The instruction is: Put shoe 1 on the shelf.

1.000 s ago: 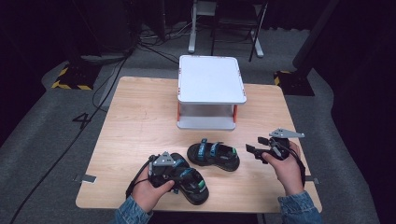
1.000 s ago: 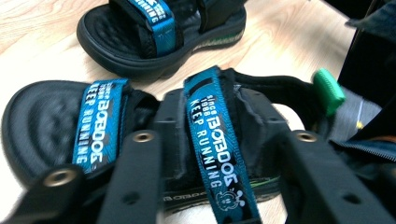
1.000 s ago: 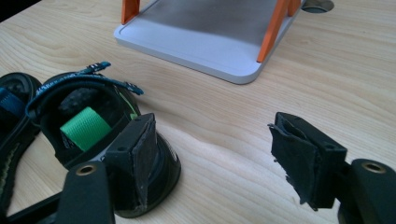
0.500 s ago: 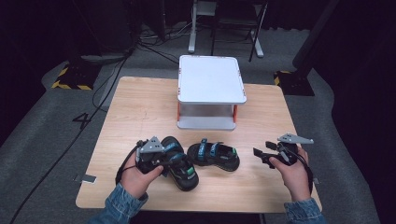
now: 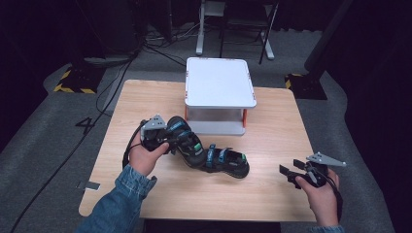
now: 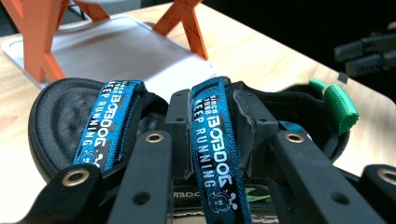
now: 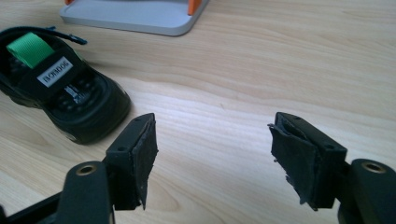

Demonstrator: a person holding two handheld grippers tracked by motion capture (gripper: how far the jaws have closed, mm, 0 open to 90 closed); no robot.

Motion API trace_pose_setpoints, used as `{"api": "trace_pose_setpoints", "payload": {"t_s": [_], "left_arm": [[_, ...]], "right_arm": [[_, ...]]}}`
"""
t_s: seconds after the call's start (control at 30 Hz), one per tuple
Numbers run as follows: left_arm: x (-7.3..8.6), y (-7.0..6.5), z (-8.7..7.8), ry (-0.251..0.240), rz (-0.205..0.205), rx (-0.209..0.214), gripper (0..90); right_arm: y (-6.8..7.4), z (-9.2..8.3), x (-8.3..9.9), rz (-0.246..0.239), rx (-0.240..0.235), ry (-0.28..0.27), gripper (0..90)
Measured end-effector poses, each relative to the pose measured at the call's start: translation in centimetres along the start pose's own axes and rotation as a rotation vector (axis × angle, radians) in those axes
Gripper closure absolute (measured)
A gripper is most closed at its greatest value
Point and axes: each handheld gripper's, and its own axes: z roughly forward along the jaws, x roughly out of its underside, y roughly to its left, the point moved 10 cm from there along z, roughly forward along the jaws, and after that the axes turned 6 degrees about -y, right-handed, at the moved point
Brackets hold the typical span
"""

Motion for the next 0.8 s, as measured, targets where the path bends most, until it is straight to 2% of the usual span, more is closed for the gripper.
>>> {"api": "trace_pose_setpoints", "payload": {"t_s": [0.1, 0.47, 0.67, 0.8], "left_arm": [[-0.4, 0.5, 0.8, -0.012, -0.01, 0.026, 69.3], [-1.3, 1.4, 4.4, 0.003, 0.02, 0.08, 69.3], [-1.3, 2.6, 6.8, 0.013, 0.051, 0.071, 69.3], [-1.1, 4.0, 8.3, -0.006, 0.005, 0.076, 69.4]], "right_arm": [[-0.4, -0.8, 0.6, 0.005, 0.017, 0.001, 32.0], [-1.7, -2.8, 2.6, 0.042, 0.074, 0.011, 32.0], [-1.8, -3.5, 3.6, 0.049, 0.088, 0.021, 32.0], [-2.2, -4.3, 4.1, 0.063, 0.112, 0.021, 32.0]]}}
